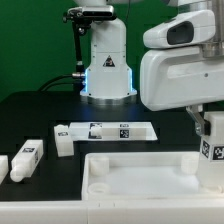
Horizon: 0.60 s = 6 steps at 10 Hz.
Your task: Assemble desk
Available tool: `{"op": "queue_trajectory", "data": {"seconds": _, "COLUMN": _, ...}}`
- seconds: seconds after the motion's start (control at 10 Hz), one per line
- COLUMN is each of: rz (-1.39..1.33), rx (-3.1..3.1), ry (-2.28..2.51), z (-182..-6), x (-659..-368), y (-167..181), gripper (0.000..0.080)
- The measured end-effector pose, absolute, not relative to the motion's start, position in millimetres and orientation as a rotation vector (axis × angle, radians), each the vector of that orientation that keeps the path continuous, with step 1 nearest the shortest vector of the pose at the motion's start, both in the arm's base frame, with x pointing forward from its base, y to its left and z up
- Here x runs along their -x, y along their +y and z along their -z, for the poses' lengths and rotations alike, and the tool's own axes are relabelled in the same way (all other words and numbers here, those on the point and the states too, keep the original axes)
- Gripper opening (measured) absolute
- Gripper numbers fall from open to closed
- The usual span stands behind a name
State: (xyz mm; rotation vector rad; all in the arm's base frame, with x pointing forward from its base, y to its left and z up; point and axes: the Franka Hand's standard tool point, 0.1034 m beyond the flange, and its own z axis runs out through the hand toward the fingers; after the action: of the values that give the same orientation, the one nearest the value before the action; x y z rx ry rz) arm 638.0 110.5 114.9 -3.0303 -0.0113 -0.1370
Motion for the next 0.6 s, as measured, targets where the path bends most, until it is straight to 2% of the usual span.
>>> {"op": "queue_trajectory", "data": {"seconds": 0.2, "rz": 0.128, "rx": 3.025, "ry": 0.134, "z": -114.1, "x": -638.0, "y": 109.4, "gripper": 0.0293}}
{"op": "queue_trajectory", "data": {"seconds": 0.4, "rz": 0.169, "rx": 2.96, "ry": 0.58, "z": -113.7, "x": -645.7, "y": 106.7, "gripper": 0.0293}}
{"op": "queue_trajectory", "data": {"seconds": 0.6, "rz": 0.124, "rx": 2.718, "ry": 1.274, "z": -112.2, "x": -642.4, "y": 105.0, "gripper": 0.0293}}
